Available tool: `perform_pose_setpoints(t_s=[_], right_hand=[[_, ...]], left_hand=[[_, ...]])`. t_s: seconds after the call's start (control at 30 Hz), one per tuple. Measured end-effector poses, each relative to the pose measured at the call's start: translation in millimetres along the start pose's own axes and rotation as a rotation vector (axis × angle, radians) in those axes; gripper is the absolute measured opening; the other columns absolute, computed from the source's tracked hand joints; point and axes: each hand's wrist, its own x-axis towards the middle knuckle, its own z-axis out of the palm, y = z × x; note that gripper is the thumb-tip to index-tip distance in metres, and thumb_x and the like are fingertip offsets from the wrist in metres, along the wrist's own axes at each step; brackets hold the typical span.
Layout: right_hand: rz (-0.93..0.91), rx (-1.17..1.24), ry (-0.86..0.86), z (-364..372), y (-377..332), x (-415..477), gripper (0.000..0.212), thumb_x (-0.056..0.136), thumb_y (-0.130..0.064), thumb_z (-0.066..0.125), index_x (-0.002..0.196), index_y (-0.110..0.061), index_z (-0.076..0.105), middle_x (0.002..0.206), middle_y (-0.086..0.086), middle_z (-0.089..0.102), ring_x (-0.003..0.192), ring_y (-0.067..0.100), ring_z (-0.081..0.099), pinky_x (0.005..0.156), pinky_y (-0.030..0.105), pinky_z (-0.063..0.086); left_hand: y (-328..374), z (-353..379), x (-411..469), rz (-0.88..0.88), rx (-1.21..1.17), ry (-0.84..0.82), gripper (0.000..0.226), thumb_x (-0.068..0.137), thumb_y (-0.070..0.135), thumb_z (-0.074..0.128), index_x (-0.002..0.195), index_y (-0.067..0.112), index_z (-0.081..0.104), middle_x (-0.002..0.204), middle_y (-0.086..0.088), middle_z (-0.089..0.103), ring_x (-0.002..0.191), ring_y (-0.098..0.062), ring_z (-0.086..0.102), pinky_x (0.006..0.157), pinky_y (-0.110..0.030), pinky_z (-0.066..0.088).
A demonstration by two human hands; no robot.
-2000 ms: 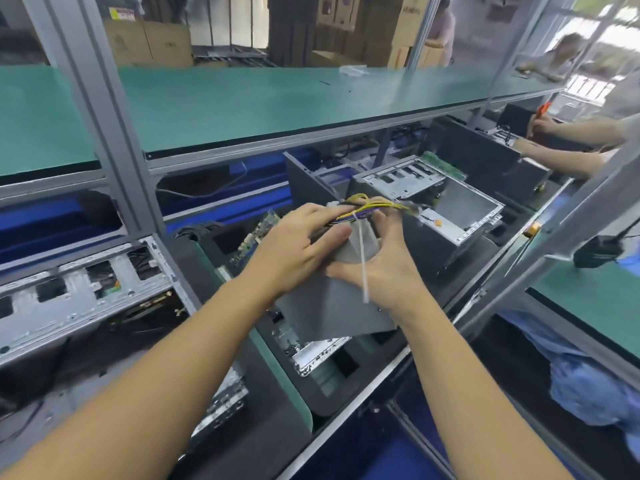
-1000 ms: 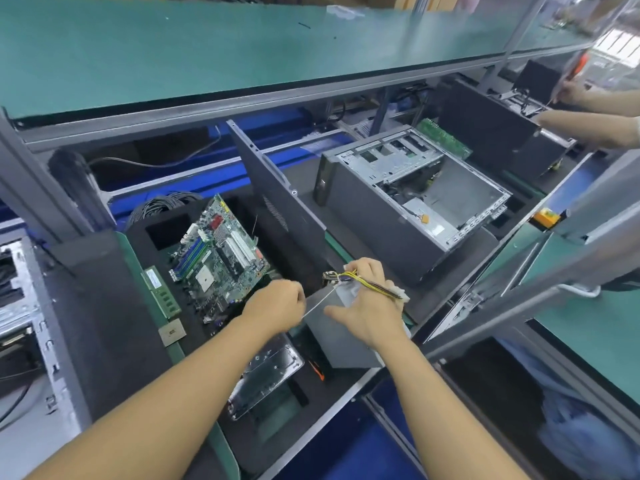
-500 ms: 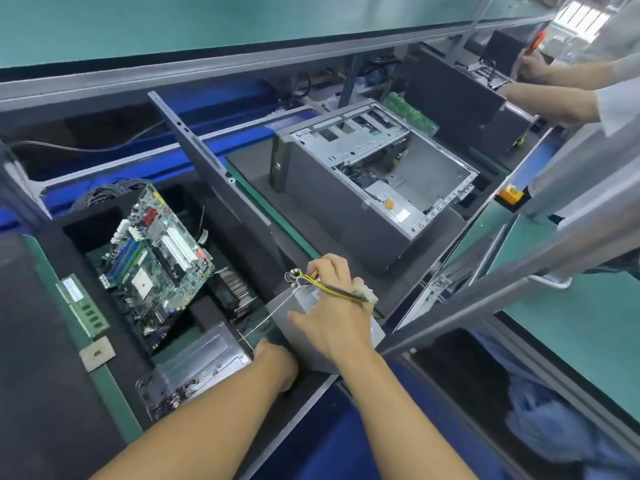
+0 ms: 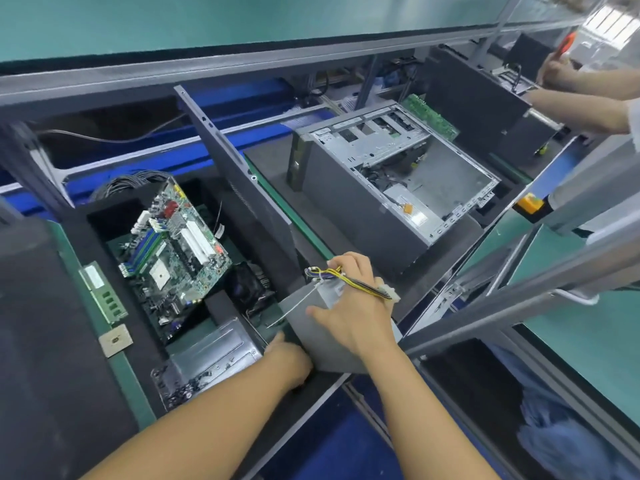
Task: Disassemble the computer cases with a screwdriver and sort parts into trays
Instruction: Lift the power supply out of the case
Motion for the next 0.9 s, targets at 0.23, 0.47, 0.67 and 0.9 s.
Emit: perform_pose_setpoints(t_s=[0.23, 0.47, 0.67, 0.9], right_hand=[[0.08, 0.108, -0.014, -21, -2, 10, 0.06, 0.063, -0.039, 0.083, 0.11, -0.036, 0.047, 0.116, -0.025, 0.034, 0.1, 0.018, 0.057, 0.093, 0.045, 0.048], [0.048, 0.11, -0.052, -17, -19, -2, 0.057, 0.065, -0.037, 0.083, 0.105, -0.039, 0.043, 0.115, -0.023, 0.034, 0.098, 0.01, 0.054, 0.092, 0.044, 0.048], [0.065, 0.121, -0.064, -13, -28, -9, 0.057, 0.063, -0.04, 0.086, 0.101, -0.04, 0.044, 0.115, -0.021, 0.038, 0.099, 0.009, 0.054, 0.094, 0.044, 0.046], [0.031, 0.038, -0.078, -13, -29, -9, 0.055, 0.065, -0.044, 0.082, 0.101, -0.044, 0.041, 0.115, -0.025, 0.034, 0.096, 0.007, 0.052, 0.087, 0.036, 0.045]], left_hand=[[-27, -4, -73, 0.268, -0.142, 0.32, 0.028, 0.098, 0.019, 0.052, 0.125, 0.02, 0.059, 0.123, -0.007, 0.052, 0.115, -0.031, 0.052, 0.088, -0.045, 0.041], [-42, 11, -129, 0.34, -0.229, 0.746, 0.029, 0.09, 0.006, 0.053, 0.107, 0.028, 0.055, 0.107, 0.012, 0.056, 0.099, -0.011, 0.05, 0.081, -0.043, 0.044], [-36, 7, -155, 0.388, -0.289, 1.116, 0.036, 0.089, -0.001, 0.051, 0.121, 0.013, 0.057, 0.122, -0.001, 0.057, 0.107, -0.022, 0.053, 0.092, -0.033, 0.047], [-40, 3, -187, 0.237, -0.694, 1.603, 0.027, 0.097, 0.009, 0.055, 0.124, 0.011, 0.053, 0.118, 0.009, 0.048, 0.108, -0.012, 0.051, 0.1, -0.023, 0.04]])
